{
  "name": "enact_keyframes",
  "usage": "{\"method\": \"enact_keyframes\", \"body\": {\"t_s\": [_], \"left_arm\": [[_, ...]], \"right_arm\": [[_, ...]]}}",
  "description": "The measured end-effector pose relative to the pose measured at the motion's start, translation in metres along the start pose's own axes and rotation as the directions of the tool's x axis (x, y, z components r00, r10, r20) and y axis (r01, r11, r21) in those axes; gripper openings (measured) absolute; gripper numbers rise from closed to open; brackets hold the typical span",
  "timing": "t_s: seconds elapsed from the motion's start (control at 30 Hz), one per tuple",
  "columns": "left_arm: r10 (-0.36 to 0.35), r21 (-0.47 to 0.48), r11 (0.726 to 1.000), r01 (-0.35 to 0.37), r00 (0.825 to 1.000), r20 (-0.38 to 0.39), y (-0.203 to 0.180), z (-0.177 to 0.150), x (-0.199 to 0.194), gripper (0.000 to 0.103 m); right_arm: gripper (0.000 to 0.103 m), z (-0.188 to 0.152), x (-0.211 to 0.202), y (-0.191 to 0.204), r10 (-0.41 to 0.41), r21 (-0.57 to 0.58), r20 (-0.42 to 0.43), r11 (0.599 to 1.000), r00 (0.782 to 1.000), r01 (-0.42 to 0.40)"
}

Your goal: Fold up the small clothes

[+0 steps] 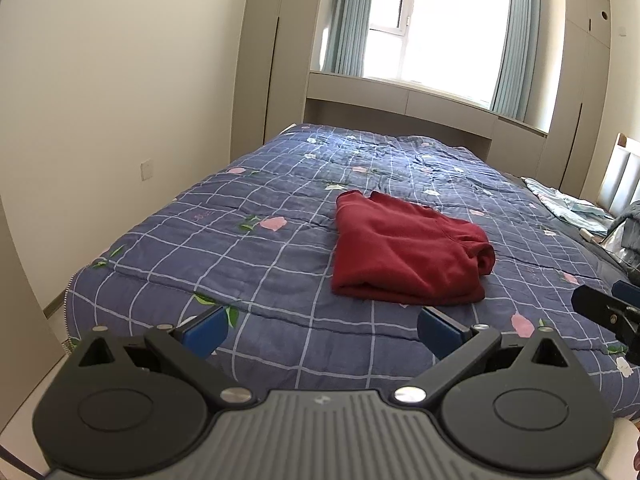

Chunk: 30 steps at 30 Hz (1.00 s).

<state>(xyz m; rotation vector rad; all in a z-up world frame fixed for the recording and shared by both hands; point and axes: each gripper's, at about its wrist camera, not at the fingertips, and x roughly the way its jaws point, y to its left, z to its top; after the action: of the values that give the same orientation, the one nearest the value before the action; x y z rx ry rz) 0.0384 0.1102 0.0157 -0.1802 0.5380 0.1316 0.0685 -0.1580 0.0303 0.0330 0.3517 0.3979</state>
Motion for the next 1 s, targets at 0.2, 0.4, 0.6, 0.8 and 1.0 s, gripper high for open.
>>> {"method": "enact_keyframes", "body": {"t_s": [0.2,0.4,0.6,0.8,1.0], "left_arm": [[0.000,-0.002,1.000,0.000,1.000,-0.007,-0.0011,-0.0011,0.0018,0.103],[-0.008,-0.005,1.000,0.007,1.000,-0.021,-0.0011,-0.0029,0.0050,0.103],[-0.009,-0.005,1.000,0.009,1.000,-0.026,-0.0019,-0.0041,0.0059,0.103],[-0.009,0.001,1.000,0.009,0.999,-0.035,-0.0028,-0.0053,0.0080,0.103],[-0.009,-0.002,1.000,0.009,0.999,-0.037,-0.0028,-0.0061,0.0089,0.103]], "right_arm": [[0.102,0.0002,0.0013,-0.0009,0.000,0.004,-0.001,1.000,1.000,0.000],[0.102,-0.0019,0.0011,-0.0027,-0.004,0.009,-0.006,1.000,1.000,0.004],[0.102,-0.0023,0.0020,-0.0032,-0.006,0.014,-0.009,1.000,1.000,0.006],[0.102,-0.0025,0.0021,-0.0035,-0.006,0.014,-0.009,1.000,1.000,0.006],[0.102,-0.0025,0.0020,-0.0036,-0.006,0.015,-0.010,1.000,1.000,0.006]]}}
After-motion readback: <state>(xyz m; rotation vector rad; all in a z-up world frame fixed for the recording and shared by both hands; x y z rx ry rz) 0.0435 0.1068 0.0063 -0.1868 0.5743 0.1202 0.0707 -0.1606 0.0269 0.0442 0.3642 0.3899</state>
